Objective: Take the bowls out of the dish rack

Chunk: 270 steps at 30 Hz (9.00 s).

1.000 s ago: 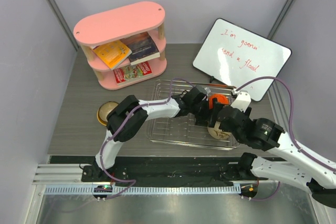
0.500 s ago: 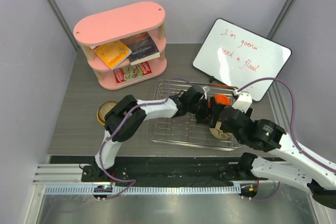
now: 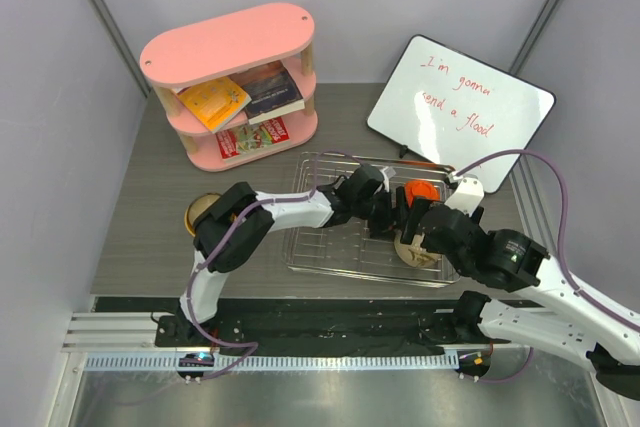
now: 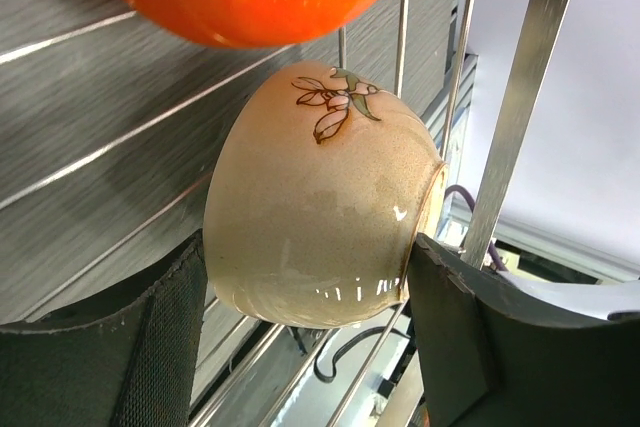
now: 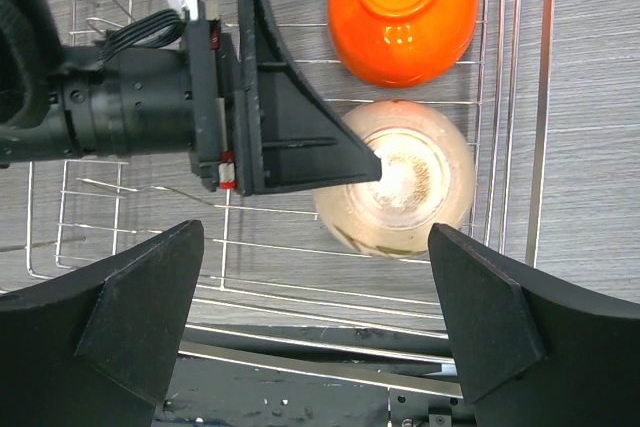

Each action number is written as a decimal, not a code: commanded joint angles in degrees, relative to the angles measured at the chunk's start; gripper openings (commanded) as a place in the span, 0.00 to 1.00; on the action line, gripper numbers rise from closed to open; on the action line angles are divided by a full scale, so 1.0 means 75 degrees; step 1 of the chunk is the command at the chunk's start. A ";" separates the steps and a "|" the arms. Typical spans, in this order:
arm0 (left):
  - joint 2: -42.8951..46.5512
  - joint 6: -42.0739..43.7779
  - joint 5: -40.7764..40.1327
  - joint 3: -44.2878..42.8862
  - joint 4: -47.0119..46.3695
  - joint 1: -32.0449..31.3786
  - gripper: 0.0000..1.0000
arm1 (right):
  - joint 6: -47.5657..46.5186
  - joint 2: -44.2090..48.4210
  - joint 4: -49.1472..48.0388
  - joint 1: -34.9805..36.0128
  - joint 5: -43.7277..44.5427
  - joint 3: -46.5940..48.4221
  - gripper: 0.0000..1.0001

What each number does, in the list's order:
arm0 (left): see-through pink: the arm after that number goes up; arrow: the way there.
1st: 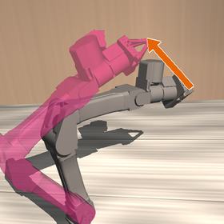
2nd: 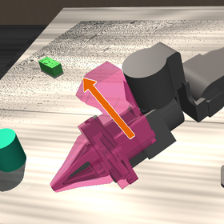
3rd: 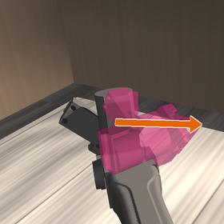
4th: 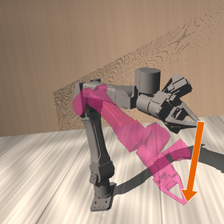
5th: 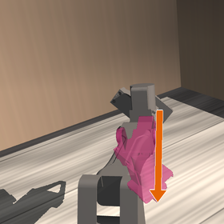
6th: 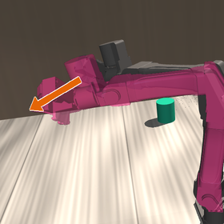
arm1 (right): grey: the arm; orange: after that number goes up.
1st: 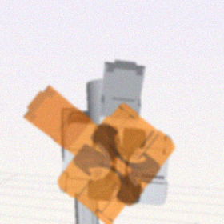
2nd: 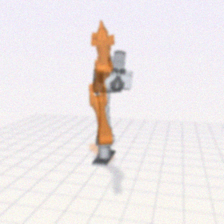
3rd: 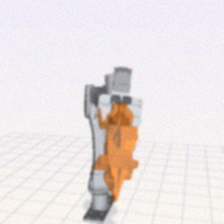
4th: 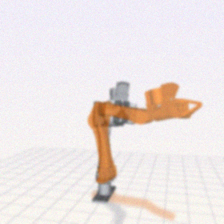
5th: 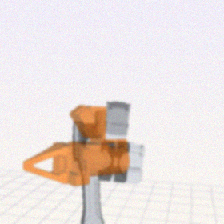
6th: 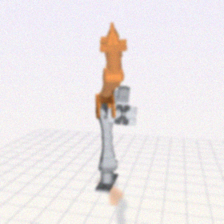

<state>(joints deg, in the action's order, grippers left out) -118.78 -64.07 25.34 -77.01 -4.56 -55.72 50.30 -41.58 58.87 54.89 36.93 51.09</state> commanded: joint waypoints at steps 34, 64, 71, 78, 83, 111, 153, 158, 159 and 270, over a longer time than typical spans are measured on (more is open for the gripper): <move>0.1950 0.1828 -0.1211 -0.0572 0.2248 0.0305 0.00 | 0.0172 0.0165 0.0084 -0.0007 0.0420 0.0067 1.00; 0.4669 0.2356 -0.3753 0.0225 0.3479 0.0328 0.00 | 0.0383 0.0412 0.0072 -0.0018 0.0561 -0.0097 1.00; 0.4365 0.2473 -0.3532 0.0132 0.3795 0.0387 0.00 | 0.0394 0.0400 -0.0138 -0.0018 0.0491 -0.0261 1.00; 0.4318 0.2555 -0.3543 0.0155 0.3853 0.0399 0.00 | 0.0265 0.0447 -0.0139 -0.0018 0.0502 -0.0214 1.00; 0.4540 0.2602 -0.3660 0.0249 0.4029 0.0387 0.00 | 0.0277 0.0365 -0.0139 -0.0007 0.0455 -0.0261 1.00; 0.6228 0.2906 -0.5453 0.0975 0.5482 0.0516 0.00 | 0.0137 0.0072 -0.0443 -0.0018 0.0174 -0.0425 1.00; 0.7412 0.2965 -0.9235 0.0051 0.9173 0.0562 0.00 | -0.0004 0.0083 -0.0678 -0.0007 -0.0096 -0.0543 1.00; 0.6944 0.3047 -1.0163 -0.0336 1.0297 0.0750 0.00 | -0.0016 0.0072 -0.0701 -0.0018 -0.0107 -0.0554 1.00; 0.6862 0.3047 -1.0292 -0.0395 1.0461 0.0785 0.00 | -0.0039 0.0083 -0.0701 -0.0007 -0.0119 -0.0554 1.00; 0.3111 0.0211 -1.1184 0.0589 1.3311 0.2016 0.41 | -0.0496 0.0189 -0.1111 -0.0018 -0.0365 -0.0718 1.00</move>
<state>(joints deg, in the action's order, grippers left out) -96.68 -58.52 -59.99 -72.27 79.55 -40.62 47.27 -40.75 52.69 54.89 33.45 45.63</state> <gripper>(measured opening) 0.698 0.996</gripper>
